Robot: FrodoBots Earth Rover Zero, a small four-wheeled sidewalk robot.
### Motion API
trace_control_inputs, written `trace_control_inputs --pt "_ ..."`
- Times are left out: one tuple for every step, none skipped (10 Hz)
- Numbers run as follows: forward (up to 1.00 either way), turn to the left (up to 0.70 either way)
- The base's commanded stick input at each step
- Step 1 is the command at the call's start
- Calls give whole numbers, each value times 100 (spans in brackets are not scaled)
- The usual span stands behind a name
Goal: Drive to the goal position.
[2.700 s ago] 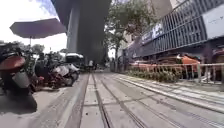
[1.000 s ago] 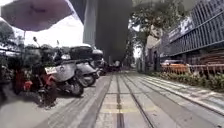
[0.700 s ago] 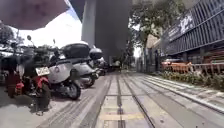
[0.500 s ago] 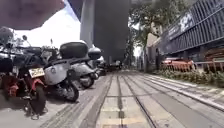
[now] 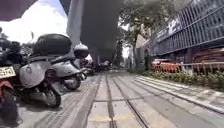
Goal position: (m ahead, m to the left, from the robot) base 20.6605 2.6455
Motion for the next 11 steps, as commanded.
trace_control_inputs --pt "45 0" --pt "45 0" --pt "45 0" --pt "45 0" --pt "45 2" --pt "45 23" --pt "45 27" --pt "45 27" --pt "45 27" --pt "45 27" --pt "45 27"
